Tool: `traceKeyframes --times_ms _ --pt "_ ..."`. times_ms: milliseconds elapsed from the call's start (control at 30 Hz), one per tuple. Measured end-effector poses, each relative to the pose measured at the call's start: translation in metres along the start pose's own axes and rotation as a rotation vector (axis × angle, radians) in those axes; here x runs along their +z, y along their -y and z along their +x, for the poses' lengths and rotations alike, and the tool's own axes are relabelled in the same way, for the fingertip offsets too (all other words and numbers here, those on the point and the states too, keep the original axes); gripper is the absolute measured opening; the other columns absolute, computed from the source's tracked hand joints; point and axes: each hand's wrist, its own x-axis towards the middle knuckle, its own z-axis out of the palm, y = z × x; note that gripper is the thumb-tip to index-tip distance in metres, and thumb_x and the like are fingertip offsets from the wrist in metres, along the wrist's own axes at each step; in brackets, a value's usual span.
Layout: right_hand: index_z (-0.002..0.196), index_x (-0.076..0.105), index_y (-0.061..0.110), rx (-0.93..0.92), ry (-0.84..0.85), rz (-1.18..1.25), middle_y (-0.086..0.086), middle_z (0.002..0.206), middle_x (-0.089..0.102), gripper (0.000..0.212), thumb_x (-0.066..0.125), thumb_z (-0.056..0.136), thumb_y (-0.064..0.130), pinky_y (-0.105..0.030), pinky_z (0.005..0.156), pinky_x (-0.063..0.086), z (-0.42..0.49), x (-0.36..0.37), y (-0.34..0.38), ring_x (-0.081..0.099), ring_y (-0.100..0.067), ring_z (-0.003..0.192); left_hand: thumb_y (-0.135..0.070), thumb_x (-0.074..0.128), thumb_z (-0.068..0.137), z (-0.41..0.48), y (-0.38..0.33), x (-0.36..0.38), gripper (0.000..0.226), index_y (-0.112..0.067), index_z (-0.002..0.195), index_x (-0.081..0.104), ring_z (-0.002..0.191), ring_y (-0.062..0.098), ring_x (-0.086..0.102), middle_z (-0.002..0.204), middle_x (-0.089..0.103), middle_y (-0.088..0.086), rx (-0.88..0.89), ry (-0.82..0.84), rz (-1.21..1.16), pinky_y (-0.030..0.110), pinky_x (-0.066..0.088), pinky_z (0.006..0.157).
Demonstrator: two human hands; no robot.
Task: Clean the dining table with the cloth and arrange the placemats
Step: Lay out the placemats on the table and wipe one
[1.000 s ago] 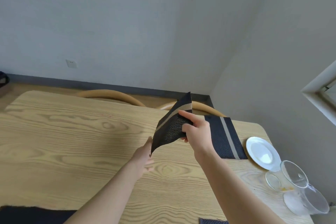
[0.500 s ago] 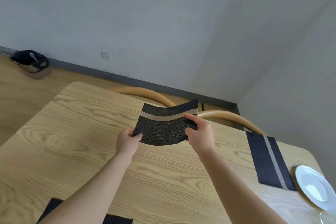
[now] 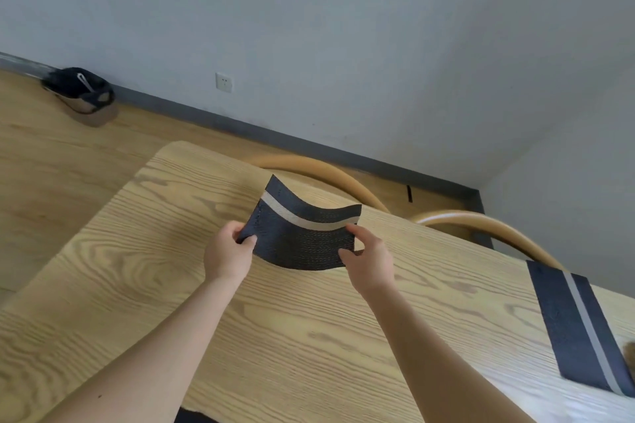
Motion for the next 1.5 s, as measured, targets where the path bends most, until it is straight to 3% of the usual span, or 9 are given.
traceKeyframes --times_ms 67,167,267,367,533,800,967,1167,1500 --pt "0.140 0.044 0.028 -0.015 0.073 -0.089 0.000 0.127 0.058 0.053 0.060 0.091 0.016 -0.028 0.085 0.052 0.001 0.010 -0.003 0.058 -0.014 0.103 -0.013 0.063 0.087 0.001 0.005 -0.001 0.036 -0.014 0.121 0.054 0.110 0.027 0.055 0.113 0.060 0.003 0.058 -0.097 0.105 0.037 0.045 0.088" --pt "0.146 0.036 0.028 0.015 0.130 -0.251 0.000 0.156 0.025 0.056 0.056 0.094 0.019 -0.034 0.106 0.042 0.000 0.017 -0.012 0.036 -0.022 0.135 -0.017 0.069 0.083 0.001 0.014 0.000 0.057 -0.015 0.135 0.046 0.125 0.027 0.046 0.134 0.051 0.007 0.349 -0.091 0.368 0.040 0.042 0.102" --pt "0.148 0.032 0.027 -0.051 0.210 -0.394 0.001 0.159 0.018 0.054 0.049 0.097 0.022 -0.035 0.115 0.025 -0.003 0.020 -0.023 0.018 -0.021 0.145 -0.029 0.062 0.089 -0.003 0.018 0.011 0.057 -0.020 0.141 0.040 0.140 0.023 0.030 0.150 0.034 0.005 0.593 0.182 0.618 0.037 0.029 0.113" --pt "0.150 0.027 0.027 -0.165 0.284 -0.539 -0.001 0.160 0.017 0.055 0.045 0.098 0.023 -0.039 0.118 0.019 -0.006 0.025 -0.031 0.009 -0.020 0.147 -0.039 0.049 0.094 -0.010 0.022 0.027 0.060 -0.027 0.148 0.025 0.146 0.021 0.011 0.158 0.015 0.001 0.637 0.394 0.800 0.041 0.017 0.119" --pt "0.152 0.016 0.027 -0.211 0.342 -0.659 -0.002 0.162 0.005 0.060 0.042 0.099 0.025 -0.042 0.120 0.012 -0.010 0.035 -0.042 0.000 -0.019 0.148 -0.043 0.043 0.096 -0.010 0.026 0.029 0.061 -0.031 0.150 0.016 0.147 0.019 0.002 0.160 0.006 0.000 0.622 0.416 0.913 0.044 0.011 0.119" --pt "0.151 0.020 0.027 -0.265 0.254 -0.553 0.001 0.160 0.014 0.056 0.041 0.099 0.020 -0.036 0.118 0.013 -0.019 0.024 -0.048 0.006 -0.018 0.148 -0.041 0.043 0.097 -0.014 0.018 0.031 0.060 -0.029 0.150 0.017 0.147 0.020 0.004 0.160 0.008 0.001 0.599 0.416 0.911 0.044 0.011 0.119" --pt "0.147 0.030 0.029 -0.272 0.156 -0.456 0.003 0.158 0.023 0.053 0.044 0.098 0.015 -0.031 0.116 0.019 -0.032 0.000 -0.061 0.013 -0.016 0.147 -0.042 0.044 0.096 -0.035 -0.002 0.051 0.059 -0.027 0.149 0.022 0.147 0.021 0.008 0.159 0.012 0.003 0.678 0.409 0.867 0.043 0.013 0.119" --pt "0.145 0.038 0.028 -0.218 0.056 -0.440 0.002 0.157 0.027 0.051 0.048 0.096 0.016 -0.029 0.115 0.023 -0.049 -0.046 -0.108 0.016 -0.015 0.146 -0.043 0.046 0.095 -0.086 -0.036 0.096 0.057 -0.026 0.146 0.028 0.145 0.019 0.015 0.157 0.017 0.003 0.810 0.445 0.798 0.043 0.016 0.119" --pt "0.136 0.051 0.028 -0.109 -0.035 -0.351 0.005 0.150 0.039 0.043 0.050 0.095 0.016 -0.025 0.106 0.032 -0.088 -0.150 -0.196 0.030 -0.014 0.139 -0.043 0.045 0.096 -0.184 -0.088 0.168 0.055 -0.027 0.146 0.029 0.144 0.019 0.015 0.157 0.015 0.000 0.869 0.553 0.801 0.038 0.011 0.118"
